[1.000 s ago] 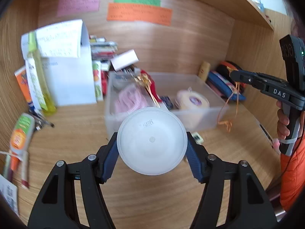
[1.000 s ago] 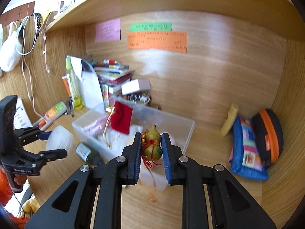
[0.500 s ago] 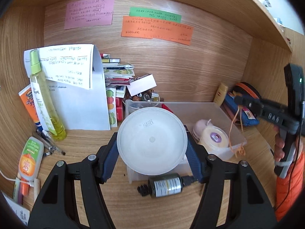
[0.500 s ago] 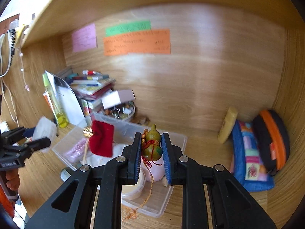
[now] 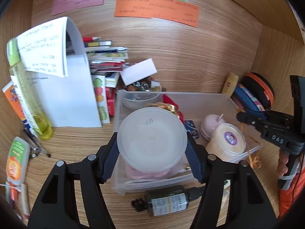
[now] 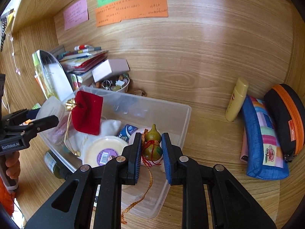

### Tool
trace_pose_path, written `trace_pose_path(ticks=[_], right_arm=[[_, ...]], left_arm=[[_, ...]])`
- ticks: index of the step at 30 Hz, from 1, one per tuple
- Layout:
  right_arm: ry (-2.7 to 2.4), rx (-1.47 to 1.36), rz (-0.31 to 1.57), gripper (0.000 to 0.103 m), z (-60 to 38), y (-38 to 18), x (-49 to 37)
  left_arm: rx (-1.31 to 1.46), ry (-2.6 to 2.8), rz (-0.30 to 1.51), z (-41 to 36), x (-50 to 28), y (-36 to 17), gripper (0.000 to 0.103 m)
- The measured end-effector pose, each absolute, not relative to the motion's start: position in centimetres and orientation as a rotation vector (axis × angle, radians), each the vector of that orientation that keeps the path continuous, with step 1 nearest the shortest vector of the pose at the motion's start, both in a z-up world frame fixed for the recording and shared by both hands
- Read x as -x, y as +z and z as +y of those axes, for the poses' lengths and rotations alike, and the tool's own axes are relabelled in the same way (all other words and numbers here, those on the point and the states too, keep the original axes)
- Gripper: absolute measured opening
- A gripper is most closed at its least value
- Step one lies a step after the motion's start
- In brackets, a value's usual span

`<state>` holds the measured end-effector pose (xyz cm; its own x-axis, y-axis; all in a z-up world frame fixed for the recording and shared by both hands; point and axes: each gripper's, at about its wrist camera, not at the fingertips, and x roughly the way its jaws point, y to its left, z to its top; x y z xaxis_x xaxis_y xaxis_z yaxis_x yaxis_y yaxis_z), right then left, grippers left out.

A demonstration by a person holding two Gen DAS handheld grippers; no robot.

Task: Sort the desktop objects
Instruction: 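Carry the white jar and the gourd ornament over the clear bin, then open the left tool to drop the white jar while the right tool releases the gourd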

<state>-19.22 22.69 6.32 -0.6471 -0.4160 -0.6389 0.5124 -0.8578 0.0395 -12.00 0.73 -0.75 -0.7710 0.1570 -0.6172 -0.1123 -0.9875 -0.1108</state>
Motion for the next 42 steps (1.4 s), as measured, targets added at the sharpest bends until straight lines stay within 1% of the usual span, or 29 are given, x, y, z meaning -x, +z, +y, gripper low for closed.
trace_pose_path(ticks=[8, 12, 15, 18, 20, 23, 25, 27, 29, 31, 32, 35, 37, 41, 42], right_arm=[[-2.470, -0.913, 0.278, 0.018, 22.1, 5.7, 18.9], [-2.476, -0.925, 0.307, 0.018, 21.8, 5.4, 18.9], [-2.476, -0.923, 0.333, 0.018, 21.5, 5.2, 18.7], [-2.485, -0.916, 0.357, 0.019, 21.2, 5.2, 18.6], [-2.490, -0.913, 0.366, 0.020, 21.1, 5.3, 18.6], [-2.505, -0.907, 0.376, 0.025, 21.1, 5.4, 18.5], [-2.518, -0.896, 0.375, 0.031, 21.3, 5.6, 18.5], [-2.520, -0.886, 0.350, 0.033, 21.6, 5.9, 18.5], [-2.522, -0.867, 0.324, 0.040, 21.9, 6.3, 18.4], [-2.535, -0.835, 0.319, 0.050, 22.0, 6.7, 18.1], [-2.542, -0.819, 0.319, 0.052, 22.1, 6.8, 17.9], [-2.550, -0.789, 0.311, 0.058, 22.1, 7.3, 17.6], [-2.560, -0.784, 0.309, 0.065, 22.0, 7.3, 17.5], [-2.578, -0.766, 0.303, 0.075, 22.0, 7.4, 17.4], [-2.578, -0.765, 0.299, 0.080, 22.1, 7.4, 17.3]], left_arm=[[0.990, 2.797, -0.081, 1.4, 12.2, -1.7, 0.065], [0.970, 2.826, 0.000, 2.0, 11.8, -2.0, 0.065], [0.971, 2.839, 0.063, 2.7, 11.5, -2.3, 0.067], [0.958, 2.849, 0.084, 2.8, 11.3, -2.3, 0.070], [0.947, 2.854, 0.088, 2.8, 11.2, -2.2, 0.074], [0.924, 2.864, 0.099, 2.7, 10.9, -2.0, 0.075], [0.910, 2.877, 0.111, 2.7, 10.7, -1.9, 0.075], [0.889, 2.885, 0.111, 2.7, 10.5, -1.7, 0.076], [0.864, 2.895, 0.111, 2.6, 10.2, -1.5, 0.080], [0.844, 2.909, 0.117, 2.5, 10.0, -1.3, 0.082], [0.828, 2.921, 0.121, 2.5, 9.9, -1.2, 0.085], [0.805, 2.936, 0.123, 2.3, 9.7, -1.1, 0.087], [0.798, 2.945, 0.124, 2.2, 9.6, -1.0, 0.088], [0.774, 2.978, 0.114, 1.8, 9.3, -0.7, 0.091], [0.770, 2.983, 0.107, 1.6, 9.3, -0.6, 0.092]])
